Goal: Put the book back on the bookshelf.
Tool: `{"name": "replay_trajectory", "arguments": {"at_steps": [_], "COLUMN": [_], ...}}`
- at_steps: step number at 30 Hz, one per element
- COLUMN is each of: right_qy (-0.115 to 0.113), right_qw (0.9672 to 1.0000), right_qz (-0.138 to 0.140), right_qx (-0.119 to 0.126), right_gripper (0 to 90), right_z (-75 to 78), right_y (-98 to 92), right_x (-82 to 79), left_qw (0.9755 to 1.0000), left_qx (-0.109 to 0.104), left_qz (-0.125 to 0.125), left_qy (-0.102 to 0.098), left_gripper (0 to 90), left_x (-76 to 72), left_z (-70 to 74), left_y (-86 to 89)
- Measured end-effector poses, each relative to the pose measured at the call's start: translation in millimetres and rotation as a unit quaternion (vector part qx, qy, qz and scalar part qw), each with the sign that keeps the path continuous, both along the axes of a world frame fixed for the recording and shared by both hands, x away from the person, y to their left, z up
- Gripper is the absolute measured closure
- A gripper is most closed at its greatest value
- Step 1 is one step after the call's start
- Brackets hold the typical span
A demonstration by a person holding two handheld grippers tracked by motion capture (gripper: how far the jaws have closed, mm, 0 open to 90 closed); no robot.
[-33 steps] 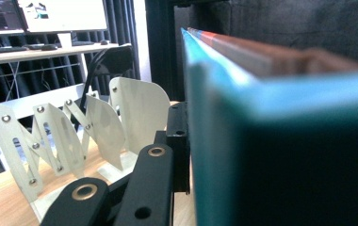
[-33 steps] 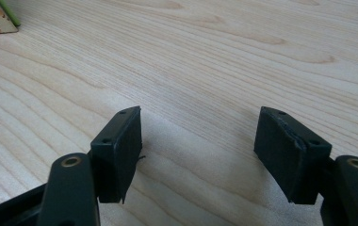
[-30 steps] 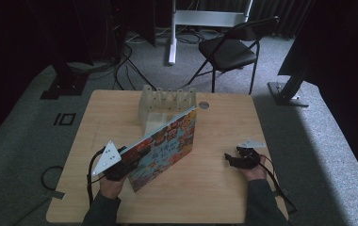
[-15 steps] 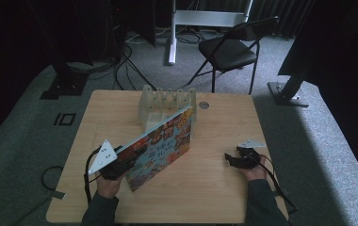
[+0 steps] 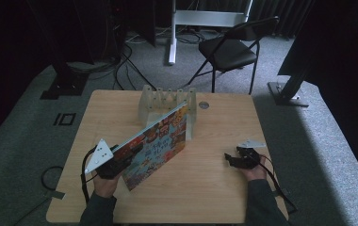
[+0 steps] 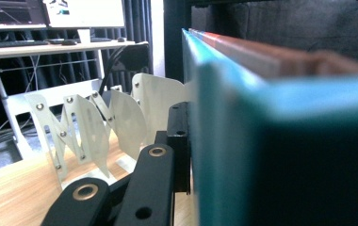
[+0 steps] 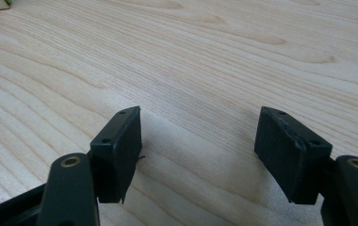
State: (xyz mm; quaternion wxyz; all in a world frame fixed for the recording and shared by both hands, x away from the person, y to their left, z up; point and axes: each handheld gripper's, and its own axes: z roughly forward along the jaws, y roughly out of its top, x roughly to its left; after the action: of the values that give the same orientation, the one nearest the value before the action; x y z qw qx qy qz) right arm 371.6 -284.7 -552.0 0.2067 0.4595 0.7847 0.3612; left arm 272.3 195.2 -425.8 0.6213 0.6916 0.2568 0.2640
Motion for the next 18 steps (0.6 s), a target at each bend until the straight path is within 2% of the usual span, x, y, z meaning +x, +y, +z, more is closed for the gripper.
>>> {"name": "replay_trajectory", "arguments": {"at_steps": [14, 18], "right_qy": [0.0, 0.0], "right_qw": [1.0, 1.0], "right_qz": [0.0, 0.0], "right_qx": [0.0, 0.0], "right_gripper": [32.1, 32.0], "right_z": [0.0, 0.0], "right_y": [-0.1, -0.1], "right_x": [0.0, 0.1], "left_qw": [1.0, 1.0], "left_qx": [-0.003, 0.002], "left_qz": [0.005, 0.005], "left_qy": [0.004, 0.001], "left_gripper": [80.5, 80.6], "left_x": [-1.8, -4.3], "left_z": [1.5, 3.1], "left_y": [2.7, 1.0]}}
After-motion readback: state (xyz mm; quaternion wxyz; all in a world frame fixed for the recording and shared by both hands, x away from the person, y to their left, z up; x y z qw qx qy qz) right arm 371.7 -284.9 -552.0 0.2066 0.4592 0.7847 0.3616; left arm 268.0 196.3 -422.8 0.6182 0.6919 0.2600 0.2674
